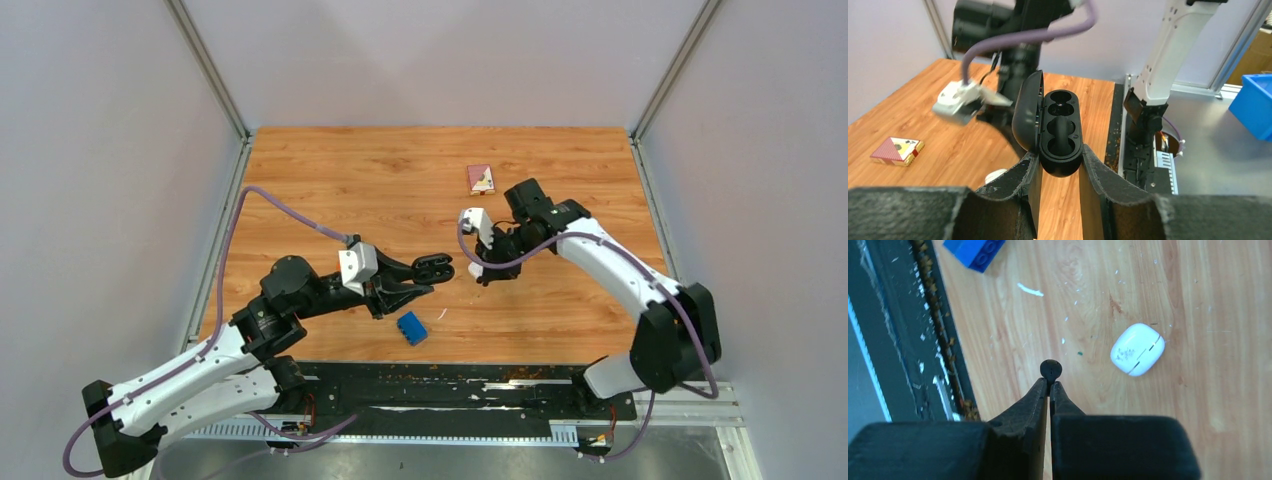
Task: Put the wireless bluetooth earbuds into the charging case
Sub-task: Pick up the earbud from the center of the board, then place the earbud in the charging case.
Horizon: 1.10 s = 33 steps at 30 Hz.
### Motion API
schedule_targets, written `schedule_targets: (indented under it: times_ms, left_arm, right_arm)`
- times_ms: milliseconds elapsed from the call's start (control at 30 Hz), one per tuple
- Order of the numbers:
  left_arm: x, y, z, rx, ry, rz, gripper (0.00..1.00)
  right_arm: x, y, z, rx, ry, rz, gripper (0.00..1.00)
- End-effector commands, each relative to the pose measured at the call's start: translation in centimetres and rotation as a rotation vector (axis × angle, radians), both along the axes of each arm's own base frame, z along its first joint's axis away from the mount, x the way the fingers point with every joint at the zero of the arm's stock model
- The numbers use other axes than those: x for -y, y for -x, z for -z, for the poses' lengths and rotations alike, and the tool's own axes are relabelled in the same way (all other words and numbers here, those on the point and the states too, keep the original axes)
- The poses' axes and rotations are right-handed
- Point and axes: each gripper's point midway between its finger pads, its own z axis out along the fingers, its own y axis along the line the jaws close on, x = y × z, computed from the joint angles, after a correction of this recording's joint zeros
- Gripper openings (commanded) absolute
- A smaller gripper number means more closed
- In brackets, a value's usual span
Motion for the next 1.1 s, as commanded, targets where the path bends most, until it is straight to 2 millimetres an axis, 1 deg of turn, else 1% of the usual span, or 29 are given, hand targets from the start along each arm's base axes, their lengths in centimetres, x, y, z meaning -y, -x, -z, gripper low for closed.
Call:
schedule_targets:
  times_ms: [0, 67, 100, 233, 333, 433, 533, 633, 767, 900, 967, 1067]
  left_arm:
    - [-0.4, 0.1, -1.5, 0.075, 0.011, -0.007, 0.0]
    - [-0.5, 0.1, -1.1, 0.084, 0.001, -0.011, 0.0]
    - [-0.5, 0.1, -0.9, 0.085, -0.006, -0.01, 0.0]
    - [-0.3, 0.1, 0.8, 0.072, -0.039, 0.001, 0.0]
    - [-0.1, 0.0, 2.5, 0.069, -0.067, 0.007, 0.0]
    - [0.1, -0.4, 4.6, 0.082, -0.124, 0.005, 0.0]
    - [0.3, -0.9, 6.4, 0.089, -0.178, -0.005, 0.0]
    - [0.5, -1.2, 7.5, 0.098, -0.213, -0.004, 0.0]
    - [0.9, -1.3, 7.9, 0.1, -0.221, 0.01, 0.0]
    - [1.0, -1.2, 7.9, 0.11, -0.214, 0.016, 0.0]
    - [1.0, -1.2, 8.2, 0.112, -0.218, 0.021, 0.0]
    - [0.9, -0.9, 8.8, 0.118, -0.208, 0.033, 0.0]
  right_arm:
    - [3.0, 4.2, -4.8, 0.127, 0.034, -0.231, 0.0]
    - [4.0, 5.7, -6.8, 0.18, 0.036, -0.283, 0.0]
    - [4.3, 6.0, -8.3, 0.23, 0.035, -0.302, 0.0]
    - [4.9, 8.1, -13.5, 0.329, 0.003, -0.302, 0.0]
    - [4.2, 9.5, -16.8, 0.382, -0.039, -0.302, 0.0]
    - [2.8, 10.7, -18.8, 0.393, -0.07, -0.324, 0.0]
    - [1.3, 11.5, -19.9, 0.379, -0.087, -0.366, 0.0]
    - [0.1, 11.6, -20.5, 0.402, -0.067, -0.435, 0.0]
    - [-1.5, 11.6, -19.8, 0.442, 0.02, -0.55, 0.0]
    - [-3.1, 12.3, -18.9, 0.444, 0.06, -0.626, 0.0]
    - [-3.7, 12.4, -18.8, 0.447, 0.065, -0.634, 0.0]
    - [-4.5, 11.7, -18.7, 0.453, 0.076, -0.608, 0.0]
